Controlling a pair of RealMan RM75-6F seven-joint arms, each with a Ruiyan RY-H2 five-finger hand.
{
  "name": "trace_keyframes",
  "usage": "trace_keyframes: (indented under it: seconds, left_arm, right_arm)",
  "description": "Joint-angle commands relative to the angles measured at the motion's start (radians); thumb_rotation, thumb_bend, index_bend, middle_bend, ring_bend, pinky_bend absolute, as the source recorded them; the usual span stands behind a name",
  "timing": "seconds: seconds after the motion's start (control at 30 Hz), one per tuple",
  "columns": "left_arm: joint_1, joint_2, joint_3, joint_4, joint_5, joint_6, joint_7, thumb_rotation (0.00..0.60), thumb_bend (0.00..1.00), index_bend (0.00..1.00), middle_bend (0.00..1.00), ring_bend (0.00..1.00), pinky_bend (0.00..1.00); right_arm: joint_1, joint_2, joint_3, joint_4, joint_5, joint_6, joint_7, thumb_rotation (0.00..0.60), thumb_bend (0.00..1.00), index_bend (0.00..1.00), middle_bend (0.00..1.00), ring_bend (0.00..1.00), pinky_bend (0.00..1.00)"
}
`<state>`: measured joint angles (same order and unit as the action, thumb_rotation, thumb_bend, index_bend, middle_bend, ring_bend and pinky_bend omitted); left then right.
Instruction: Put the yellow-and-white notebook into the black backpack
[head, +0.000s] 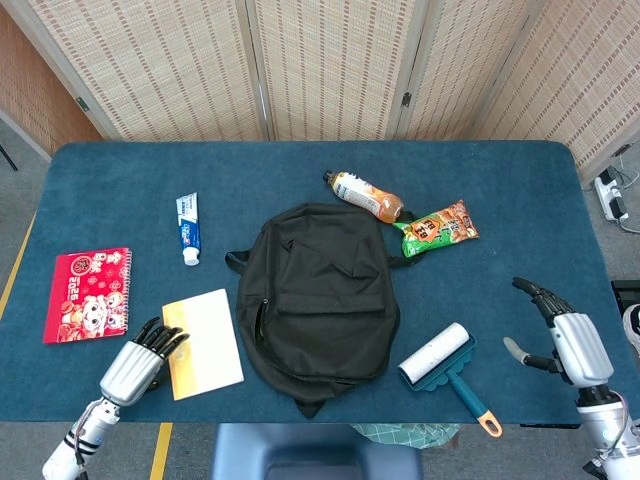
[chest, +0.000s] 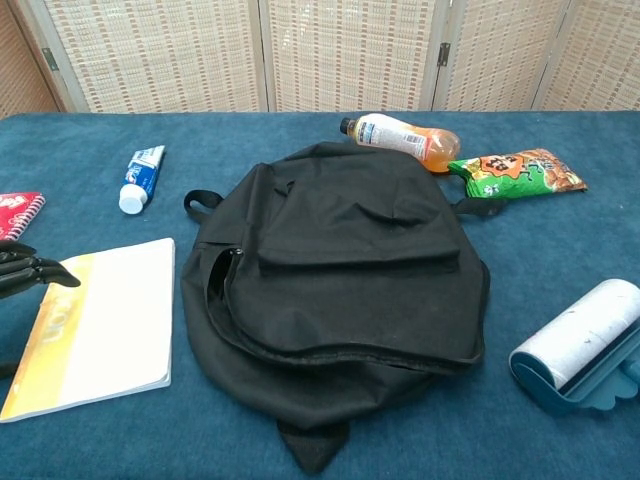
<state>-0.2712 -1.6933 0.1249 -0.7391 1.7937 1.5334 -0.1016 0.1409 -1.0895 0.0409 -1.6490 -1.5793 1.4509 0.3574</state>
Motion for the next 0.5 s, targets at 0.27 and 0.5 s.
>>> trace_keyframes:
  seconds: [0.27, 0.5]
  left_arm:
    - [-0.022, -0.019, -0.004, 0.003, -0.015, -0.027, -0.031, 0.6, 0.26, 0.24, 0.27, 0.25, 0.18]
    - [-0.034, -0.037, -0.006, 0.019, -0.024, -0.037, -0.068, 0.6, 0.26, 0.24, 0.27, 0.25, 0.19]
  right_arm:
    - [0.0, 0.001, 0.002, -0.001, 0.002, 0.002, -0.001, 0.6, 0.31, 0.15, 0.21, 0.21, 0.28]
    - [-0.003, 0.003, 0.002, -0.004, 0.005, 0.003, -0.002, 0.6, 0.31, 0.15, 0.21, 0.21, 0.28]
